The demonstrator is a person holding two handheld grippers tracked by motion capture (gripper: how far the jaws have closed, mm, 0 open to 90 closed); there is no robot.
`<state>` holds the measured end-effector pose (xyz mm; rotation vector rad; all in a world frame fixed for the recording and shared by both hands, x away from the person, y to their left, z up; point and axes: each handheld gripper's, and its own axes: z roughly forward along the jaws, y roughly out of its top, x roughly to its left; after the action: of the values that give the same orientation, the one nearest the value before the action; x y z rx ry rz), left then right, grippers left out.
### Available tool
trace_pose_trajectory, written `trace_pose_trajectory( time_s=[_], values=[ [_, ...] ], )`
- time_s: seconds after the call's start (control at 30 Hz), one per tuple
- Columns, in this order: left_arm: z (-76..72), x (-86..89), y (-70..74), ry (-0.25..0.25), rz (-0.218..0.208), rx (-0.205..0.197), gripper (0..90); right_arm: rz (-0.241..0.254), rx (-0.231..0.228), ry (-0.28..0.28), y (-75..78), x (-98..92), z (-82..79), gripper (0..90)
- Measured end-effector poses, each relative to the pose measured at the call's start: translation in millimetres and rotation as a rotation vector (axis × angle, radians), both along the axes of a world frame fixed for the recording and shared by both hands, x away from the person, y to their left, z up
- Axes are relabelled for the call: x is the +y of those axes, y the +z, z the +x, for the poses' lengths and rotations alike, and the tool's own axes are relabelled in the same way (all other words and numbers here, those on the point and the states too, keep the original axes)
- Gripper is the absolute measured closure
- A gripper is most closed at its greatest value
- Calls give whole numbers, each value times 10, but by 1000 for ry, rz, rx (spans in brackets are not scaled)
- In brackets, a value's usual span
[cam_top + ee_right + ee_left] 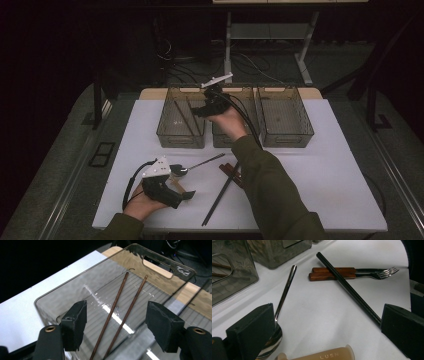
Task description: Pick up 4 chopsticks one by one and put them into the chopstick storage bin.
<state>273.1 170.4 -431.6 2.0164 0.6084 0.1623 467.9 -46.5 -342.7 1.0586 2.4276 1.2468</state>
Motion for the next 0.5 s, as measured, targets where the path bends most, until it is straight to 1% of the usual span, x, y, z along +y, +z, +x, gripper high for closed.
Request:
trace_pose_trajectory(
  time_s=[0.1, 0.23, 0.3, 0.4, 0.5],
  values=[
    [1, -2, -3, 2, 6, 2, 0, -8, -26, 0, -5, -121, -86, 304],
    [4, -6, -8, 0, 13, 4, 0, -2, -18, 15, -11, -279, -195, 279],
    [5, -1, -6, -1, 22, 5, 0, -2, -28, 24, -15, -358, -255, 270],
    [3, -1, -8, 2, 18, 7, 0, 7, -44, 25, -21, -485, -344, 258],
    [3, 0, -10, 2, 20, 8, 0, 25, -39, 28, -41, -620, -432, 247]
  ],
)
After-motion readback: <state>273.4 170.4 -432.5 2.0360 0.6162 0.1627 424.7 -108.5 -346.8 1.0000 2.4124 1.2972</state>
